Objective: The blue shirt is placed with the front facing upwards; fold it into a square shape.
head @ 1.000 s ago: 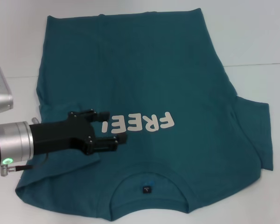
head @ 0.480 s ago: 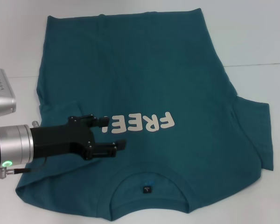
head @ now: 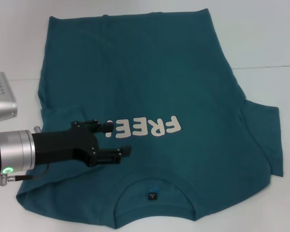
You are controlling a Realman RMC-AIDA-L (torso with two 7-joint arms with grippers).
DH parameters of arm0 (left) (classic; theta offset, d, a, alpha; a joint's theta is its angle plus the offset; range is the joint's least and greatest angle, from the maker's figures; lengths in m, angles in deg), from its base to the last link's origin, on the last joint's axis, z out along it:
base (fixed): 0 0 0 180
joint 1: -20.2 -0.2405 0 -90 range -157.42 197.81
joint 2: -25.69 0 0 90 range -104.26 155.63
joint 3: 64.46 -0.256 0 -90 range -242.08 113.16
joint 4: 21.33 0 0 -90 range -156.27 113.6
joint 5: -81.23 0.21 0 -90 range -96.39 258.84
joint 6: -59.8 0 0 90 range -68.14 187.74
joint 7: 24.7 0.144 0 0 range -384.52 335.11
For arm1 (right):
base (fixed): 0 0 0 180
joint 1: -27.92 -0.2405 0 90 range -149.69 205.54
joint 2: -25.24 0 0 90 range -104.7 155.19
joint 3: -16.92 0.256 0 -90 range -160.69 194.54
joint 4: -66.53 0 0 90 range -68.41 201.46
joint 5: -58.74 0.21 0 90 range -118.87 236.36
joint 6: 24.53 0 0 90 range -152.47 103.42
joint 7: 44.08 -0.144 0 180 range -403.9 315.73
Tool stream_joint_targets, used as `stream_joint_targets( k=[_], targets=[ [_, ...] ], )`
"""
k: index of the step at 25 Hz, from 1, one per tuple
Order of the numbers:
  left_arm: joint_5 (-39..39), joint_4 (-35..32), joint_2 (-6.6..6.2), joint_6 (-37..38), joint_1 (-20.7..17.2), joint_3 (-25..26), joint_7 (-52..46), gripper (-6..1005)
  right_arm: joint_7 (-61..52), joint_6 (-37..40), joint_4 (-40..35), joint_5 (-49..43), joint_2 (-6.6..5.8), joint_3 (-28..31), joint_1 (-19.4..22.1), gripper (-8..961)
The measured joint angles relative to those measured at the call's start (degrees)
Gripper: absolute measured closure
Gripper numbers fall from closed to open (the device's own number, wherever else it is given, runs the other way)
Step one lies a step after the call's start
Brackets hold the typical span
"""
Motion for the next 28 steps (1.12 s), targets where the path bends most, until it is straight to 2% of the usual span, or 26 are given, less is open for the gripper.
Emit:
stream_joint_targets(
  k=[4, 28],
  targets=[
    [0.0, 0.0, 0.0, 0.0, -0.2, 0.0, 0.0, 150, 0.0, -1.9, 1.0, -0.1, 0.56, -0.9, 0.0, 38],
    [0.6, 0.1, 0.0, 0.1, -0.4, 0.4, -0.2, 149, 1.8, -8.8, 7.4, 0.1, 1.69, -3.1, -0.7, 41]
  ],
)
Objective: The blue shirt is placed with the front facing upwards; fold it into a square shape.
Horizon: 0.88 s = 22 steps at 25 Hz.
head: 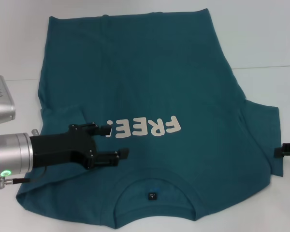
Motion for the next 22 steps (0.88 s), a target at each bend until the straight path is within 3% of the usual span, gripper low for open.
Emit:
stream_joint_targets(
  k=[22],
  targets=[
    [0.7, -0.3, 0.0, 0.0, 0.2, 0.0, -0.6, 149, 1.1, -2.2, 2.6, 0.2, -0.06, 0.0, -0.6, 44]
  ],
)
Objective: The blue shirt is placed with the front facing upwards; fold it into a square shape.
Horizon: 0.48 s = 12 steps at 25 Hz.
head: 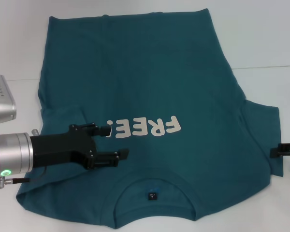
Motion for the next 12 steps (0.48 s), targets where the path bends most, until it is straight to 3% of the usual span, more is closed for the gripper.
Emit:
stream_joint_targets(
  k=[12],
  targets=[
    [0.1, 0.0, 0.0, 0.1, -0.1, 0.0, 0.0, 150, 0.2, -0.9, 1.0, 0.0, 0.07, -0.9, -0.5, 45]
  ],
)
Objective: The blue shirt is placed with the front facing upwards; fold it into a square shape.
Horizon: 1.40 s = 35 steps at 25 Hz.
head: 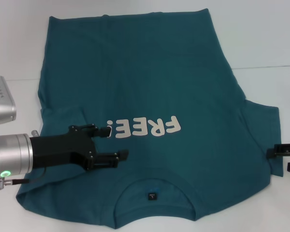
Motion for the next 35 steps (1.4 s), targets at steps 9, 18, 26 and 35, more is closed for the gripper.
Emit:
stream_joint_targets(
  k=[9, 18, 26, 35],
  targets=[
    [0.0, 0.1, 0.0, 0.0, 0.0, 0.0, 0.0, 149, 0.2, -0.9, 1.6, -0.1, 0.11, -0.2, -0.5, 46],
    [0.0, 0.1, 0.0, 0.0, 0.0, 0.1, 0.0, 149, 0.5, -1.8, 2.9, 0.7, 0.14, -0.5, -0.9, 47],
    [0.0, 0.0, 0.0, 0.1, 0.0, 0.1, -0.1, 150, 0.7, -1.8, 3.6, 2.3, 0.2, -0.4, -0.8, 68],
    [0.0, -0.1, 0.0, 0.1, 0.0, 0.1, -0.2, 150, 1.0, -2.3, 4.6, 2.4, -0.09, -0.3, -0.5, 272]
  ],
)
